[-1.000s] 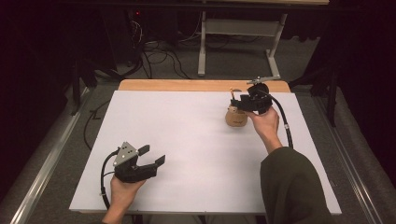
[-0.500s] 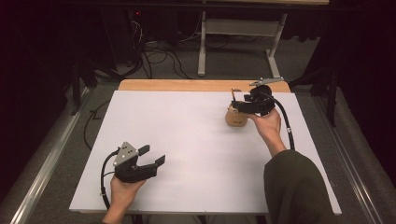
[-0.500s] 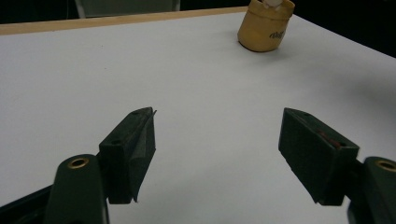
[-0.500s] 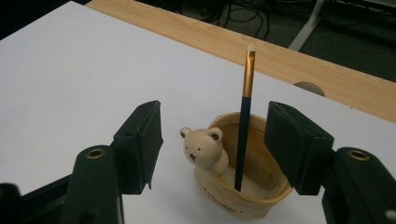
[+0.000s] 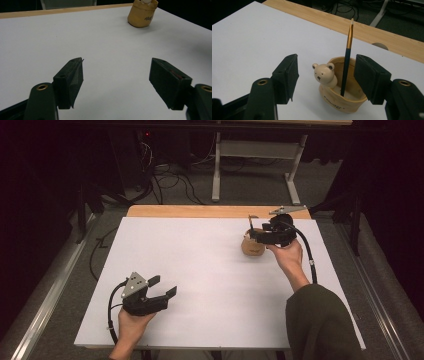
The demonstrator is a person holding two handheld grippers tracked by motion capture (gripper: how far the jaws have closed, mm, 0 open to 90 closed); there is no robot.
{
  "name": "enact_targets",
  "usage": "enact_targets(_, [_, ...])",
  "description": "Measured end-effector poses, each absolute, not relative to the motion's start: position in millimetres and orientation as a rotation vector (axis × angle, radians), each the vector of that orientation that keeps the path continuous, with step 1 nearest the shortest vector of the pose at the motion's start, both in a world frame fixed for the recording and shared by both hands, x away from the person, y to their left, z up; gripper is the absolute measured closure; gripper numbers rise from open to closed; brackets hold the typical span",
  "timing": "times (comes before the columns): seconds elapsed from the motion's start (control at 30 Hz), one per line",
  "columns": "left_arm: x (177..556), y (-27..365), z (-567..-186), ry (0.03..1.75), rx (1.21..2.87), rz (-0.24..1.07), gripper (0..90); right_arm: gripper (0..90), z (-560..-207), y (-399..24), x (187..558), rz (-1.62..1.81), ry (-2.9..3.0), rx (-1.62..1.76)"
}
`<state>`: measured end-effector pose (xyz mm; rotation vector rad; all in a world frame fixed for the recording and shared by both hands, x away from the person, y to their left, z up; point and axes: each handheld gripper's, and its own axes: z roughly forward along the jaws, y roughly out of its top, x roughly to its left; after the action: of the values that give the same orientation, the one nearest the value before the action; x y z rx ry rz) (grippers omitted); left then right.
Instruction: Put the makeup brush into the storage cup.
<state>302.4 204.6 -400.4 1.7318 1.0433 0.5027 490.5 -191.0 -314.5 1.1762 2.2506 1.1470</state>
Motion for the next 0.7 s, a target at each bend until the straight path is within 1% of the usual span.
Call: enact_targets(0.7, [303.2, 204.4, -400.7, 1.048, 1.731, 0.5, 27.8, 38.4, -306.5, -195.5, 471.6, 1.159, 2.261, 1.124])
